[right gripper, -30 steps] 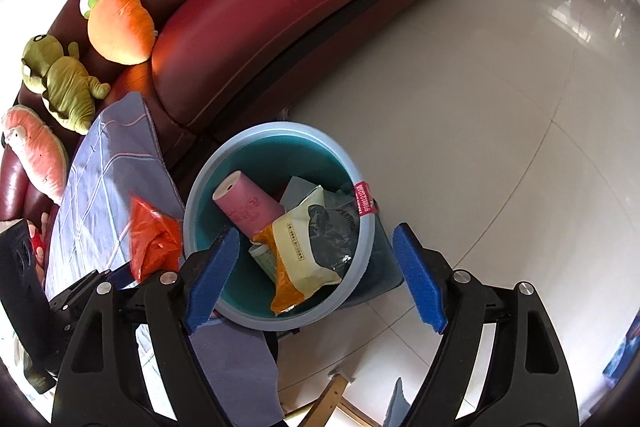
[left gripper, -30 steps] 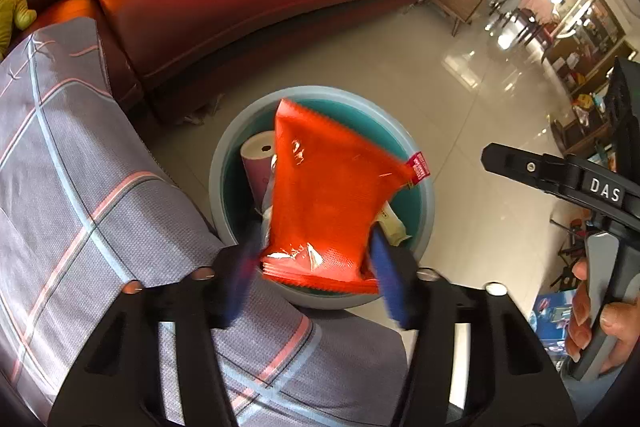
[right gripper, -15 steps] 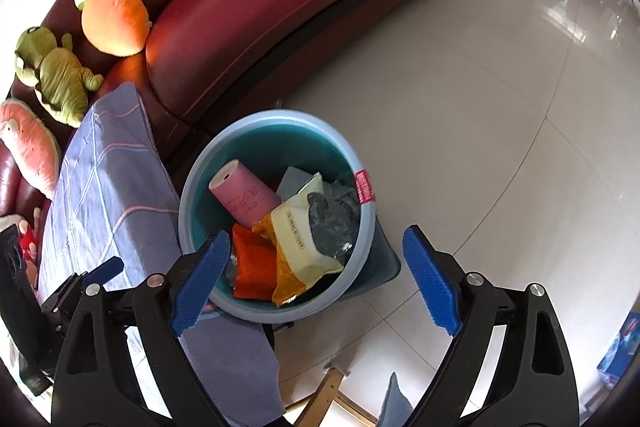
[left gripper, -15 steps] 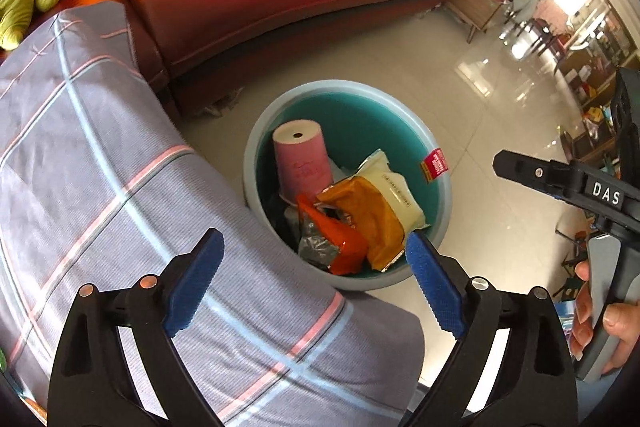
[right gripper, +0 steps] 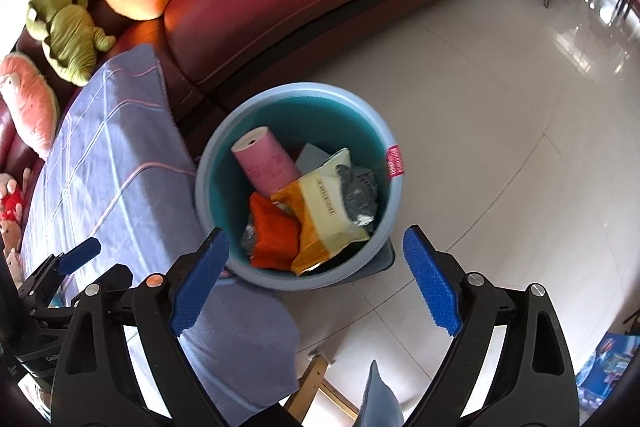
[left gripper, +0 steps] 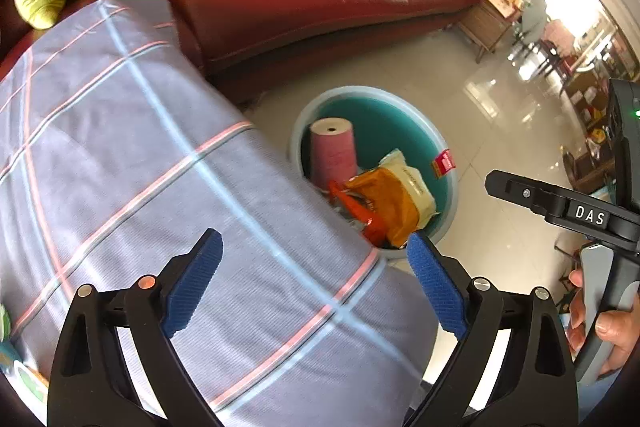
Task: Collect trash
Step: 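Move both tools back toward the remaining wrappers on the table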
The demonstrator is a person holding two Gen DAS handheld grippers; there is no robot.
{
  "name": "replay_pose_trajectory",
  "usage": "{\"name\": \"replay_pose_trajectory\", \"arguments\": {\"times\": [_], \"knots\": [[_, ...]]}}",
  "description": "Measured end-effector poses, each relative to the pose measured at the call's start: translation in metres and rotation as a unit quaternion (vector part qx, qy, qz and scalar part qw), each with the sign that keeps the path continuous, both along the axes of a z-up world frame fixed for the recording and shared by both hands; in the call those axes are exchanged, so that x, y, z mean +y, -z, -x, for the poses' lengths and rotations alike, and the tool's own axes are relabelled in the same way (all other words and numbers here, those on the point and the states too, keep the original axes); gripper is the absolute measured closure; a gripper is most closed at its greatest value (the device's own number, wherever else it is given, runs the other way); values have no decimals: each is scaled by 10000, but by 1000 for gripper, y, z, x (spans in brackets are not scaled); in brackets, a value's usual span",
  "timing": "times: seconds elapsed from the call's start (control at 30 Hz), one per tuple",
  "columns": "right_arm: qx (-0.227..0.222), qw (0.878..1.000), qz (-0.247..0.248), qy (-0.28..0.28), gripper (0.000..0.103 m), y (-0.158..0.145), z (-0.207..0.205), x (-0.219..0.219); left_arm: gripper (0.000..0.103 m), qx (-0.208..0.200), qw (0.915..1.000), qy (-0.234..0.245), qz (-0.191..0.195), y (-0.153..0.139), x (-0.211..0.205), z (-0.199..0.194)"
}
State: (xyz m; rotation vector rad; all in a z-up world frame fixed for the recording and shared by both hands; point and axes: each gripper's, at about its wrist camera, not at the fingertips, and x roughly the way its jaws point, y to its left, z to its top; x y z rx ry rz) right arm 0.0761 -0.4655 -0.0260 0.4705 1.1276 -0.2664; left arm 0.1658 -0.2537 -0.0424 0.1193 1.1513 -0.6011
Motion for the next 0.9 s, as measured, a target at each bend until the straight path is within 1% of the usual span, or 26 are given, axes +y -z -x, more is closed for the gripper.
{"name": "replay_pose_trajectory", "arguments": {"times": [0.1, 0.23, 0.33, 0.4, 0.43, 0.53, 0.7, 0.8, 0.9], "knots": [[-81, 9998, 34, -158, 18, -6, -1, 20, 9, -60, 9999, -126, 26, -5, 22, 5], [-179, 9982, 184, -537, 18, -12, -5, 59, 8, -136, 9992, -366, 61, -13, 59, 11], [-223, 9945, 460, -910, 18, -17, -9, 91, 7, -192, 9980, -594, 108, -16, 89, 17], [-241, 9900, 645, -1229, 18, -21, -12, 117, 6, -208, 9970, -741, 131, -18, 108, 20], [-233, 9890, 670, -1300, 18, -21, -13, 125, 6, -201, 9962, -838, 145, -18, 122, 21], [-231, 9864, 558, -1527, 18, -25, -19, 153, 6, -183, 9938, -1081, 185, -18, 158, 25], [-262, 9801, 518, -1896, 18, -36, -30, 201, 6, -269, 9893, -1421, 204, -23, 217, 35], [-278, 9733, 624, -2193, 18, -43, -35, 235, 6, -326, 9861, -1615, 205, -27, 249, 43], [-290, 9617, 799, -2605, 18, -51, -42, 275, 6, -397, 9816, -1857, 200, -31, 289, 52]]}}
